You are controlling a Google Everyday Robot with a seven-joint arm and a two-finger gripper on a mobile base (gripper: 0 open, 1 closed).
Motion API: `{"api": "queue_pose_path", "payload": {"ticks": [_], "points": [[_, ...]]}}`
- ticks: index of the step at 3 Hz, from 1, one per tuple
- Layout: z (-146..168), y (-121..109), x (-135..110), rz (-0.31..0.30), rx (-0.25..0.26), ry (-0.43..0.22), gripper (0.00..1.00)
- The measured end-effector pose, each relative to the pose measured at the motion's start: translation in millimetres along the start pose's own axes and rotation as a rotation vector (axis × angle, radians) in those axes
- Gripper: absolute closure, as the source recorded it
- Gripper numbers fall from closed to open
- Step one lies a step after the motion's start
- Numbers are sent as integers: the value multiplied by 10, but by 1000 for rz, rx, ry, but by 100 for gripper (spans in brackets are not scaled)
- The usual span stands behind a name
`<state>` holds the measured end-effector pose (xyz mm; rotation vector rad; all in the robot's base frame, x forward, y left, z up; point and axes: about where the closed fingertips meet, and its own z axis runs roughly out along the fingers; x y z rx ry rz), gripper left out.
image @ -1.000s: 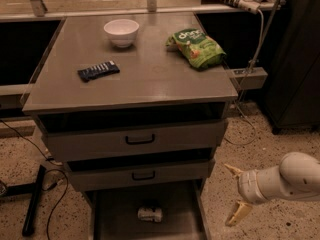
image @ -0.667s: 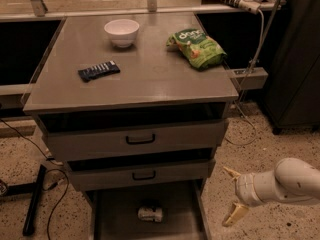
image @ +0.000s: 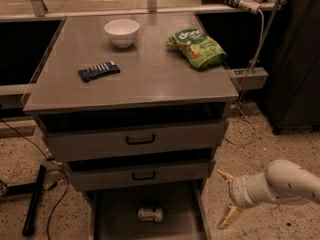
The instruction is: Pick 7up can from bottom drawer and place on counter
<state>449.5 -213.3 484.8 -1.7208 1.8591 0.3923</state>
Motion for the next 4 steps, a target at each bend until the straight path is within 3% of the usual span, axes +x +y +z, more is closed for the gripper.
{"api": "queue_pose_path", "payload": {"ticks": [2,3,4], "points": [[950,125,-35,-49,-73,-40,0],[1745,235,12,-77,-82,-69,0],[1746,236,12,-77,-82,-69,0]]}}
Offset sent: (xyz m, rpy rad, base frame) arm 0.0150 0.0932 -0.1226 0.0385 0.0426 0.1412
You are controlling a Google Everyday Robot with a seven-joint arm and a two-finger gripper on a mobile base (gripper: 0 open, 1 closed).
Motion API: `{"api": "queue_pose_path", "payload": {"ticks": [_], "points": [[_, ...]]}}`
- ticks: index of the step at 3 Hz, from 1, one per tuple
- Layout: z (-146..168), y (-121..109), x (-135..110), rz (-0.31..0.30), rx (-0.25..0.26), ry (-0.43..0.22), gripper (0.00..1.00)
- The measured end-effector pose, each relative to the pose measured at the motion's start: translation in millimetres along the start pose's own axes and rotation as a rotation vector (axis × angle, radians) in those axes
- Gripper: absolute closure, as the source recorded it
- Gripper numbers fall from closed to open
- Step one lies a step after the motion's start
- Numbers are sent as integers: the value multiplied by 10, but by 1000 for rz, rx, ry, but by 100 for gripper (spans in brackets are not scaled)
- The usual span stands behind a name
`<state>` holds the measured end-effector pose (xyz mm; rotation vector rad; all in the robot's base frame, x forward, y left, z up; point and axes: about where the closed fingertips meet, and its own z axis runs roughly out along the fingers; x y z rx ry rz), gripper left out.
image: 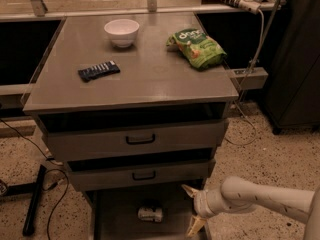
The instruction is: Pick 7up can from bottom drawer and place on counter
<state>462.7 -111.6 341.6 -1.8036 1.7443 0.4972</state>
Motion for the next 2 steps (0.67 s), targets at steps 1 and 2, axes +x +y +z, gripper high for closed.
{"api": "queue_pose_path", "payload": {"ticks": [1,2], "points": [[194,27,47,17,-5,-17,0],[550,9,115,21,-20,-51,0]]}}
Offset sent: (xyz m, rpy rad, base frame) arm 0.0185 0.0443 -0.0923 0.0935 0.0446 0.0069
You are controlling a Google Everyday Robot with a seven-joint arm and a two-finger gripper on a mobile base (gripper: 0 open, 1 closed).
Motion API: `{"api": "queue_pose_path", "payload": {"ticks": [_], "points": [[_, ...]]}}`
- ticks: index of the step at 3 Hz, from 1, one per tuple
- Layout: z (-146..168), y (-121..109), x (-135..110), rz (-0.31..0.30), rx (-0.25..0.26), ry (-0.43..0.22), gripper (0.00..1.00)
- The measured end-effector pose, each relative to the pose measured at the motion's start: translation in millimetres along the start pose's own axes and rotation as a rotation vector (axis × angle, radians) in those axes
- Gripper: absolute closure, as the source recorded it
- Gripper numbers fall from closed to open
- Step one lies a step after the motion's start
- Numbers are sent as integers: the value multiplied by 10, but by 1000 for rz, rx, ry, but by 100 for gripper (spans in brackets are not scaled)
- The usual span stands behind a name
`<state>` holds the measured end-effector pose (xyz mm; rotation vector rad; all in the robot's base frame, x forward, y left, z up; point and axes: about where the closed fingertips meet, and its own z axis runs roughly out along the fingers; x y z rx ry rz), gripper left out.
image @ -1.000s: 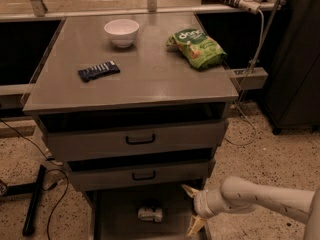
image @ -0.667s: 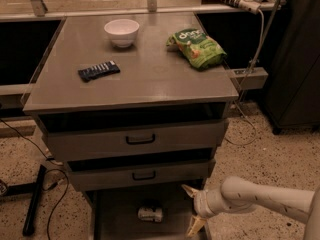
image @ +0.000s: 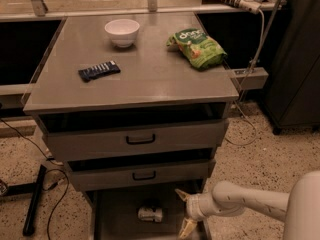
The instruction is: Pick 7up can from bottom drawer and place on counter
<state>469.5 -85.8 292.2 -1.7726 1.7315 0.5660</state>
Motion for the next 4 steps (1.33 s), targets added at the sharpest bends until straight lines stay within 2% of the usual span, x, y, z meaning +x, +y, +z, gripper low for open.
{"api": "queue_pose_path", "payload": {"ticks": [2,4], "points": [[661,-102,107,4,12,-93,0],[1237,-193,273,45,-47,-121,0]]}}
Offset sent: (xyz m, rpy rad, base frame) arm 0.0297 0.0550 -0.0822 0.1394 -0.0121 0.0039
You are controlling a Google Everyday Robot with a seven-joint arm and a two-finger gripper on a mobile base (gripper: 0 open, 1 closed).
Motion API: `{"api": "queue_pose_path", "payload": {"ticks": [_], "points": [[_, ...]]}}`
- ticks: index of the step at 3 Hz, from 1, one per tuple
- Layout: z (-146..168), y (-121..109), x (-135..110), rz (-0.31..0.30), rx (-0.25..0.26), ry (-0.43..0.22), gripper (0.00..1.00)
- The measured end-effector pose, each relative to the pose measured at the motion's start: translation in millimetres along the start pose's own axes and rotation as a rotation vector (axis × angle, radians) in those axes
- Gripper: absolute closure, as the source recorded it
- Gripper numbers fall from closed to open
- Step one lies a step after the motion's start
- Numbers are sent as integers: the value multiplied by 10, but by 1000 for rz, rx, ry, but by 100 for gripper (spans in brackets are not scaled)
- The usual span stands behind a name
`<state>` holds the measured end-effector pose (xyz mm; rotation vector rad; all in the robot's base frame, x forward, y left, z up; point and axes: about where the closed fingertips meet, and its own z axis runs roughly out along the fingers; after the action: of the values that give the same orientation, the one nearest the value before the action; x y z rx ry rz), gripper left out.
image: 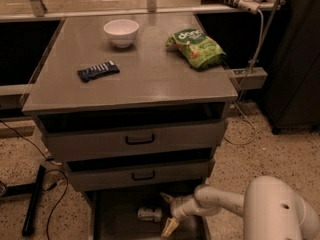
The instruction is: Pick 7up can from bottom drawer and place on counter
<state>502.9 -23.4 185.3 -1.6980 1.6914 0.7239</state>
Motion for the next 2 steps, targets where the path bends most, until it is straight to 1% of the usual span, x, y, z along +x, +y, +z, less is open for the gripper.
{"api": "queue_pose_path", "payload": {"ticks": [1,2], "points": [[196,-30,68,21,-18,-6,0],[376,-54,59,44,-27,-20,0]]}}
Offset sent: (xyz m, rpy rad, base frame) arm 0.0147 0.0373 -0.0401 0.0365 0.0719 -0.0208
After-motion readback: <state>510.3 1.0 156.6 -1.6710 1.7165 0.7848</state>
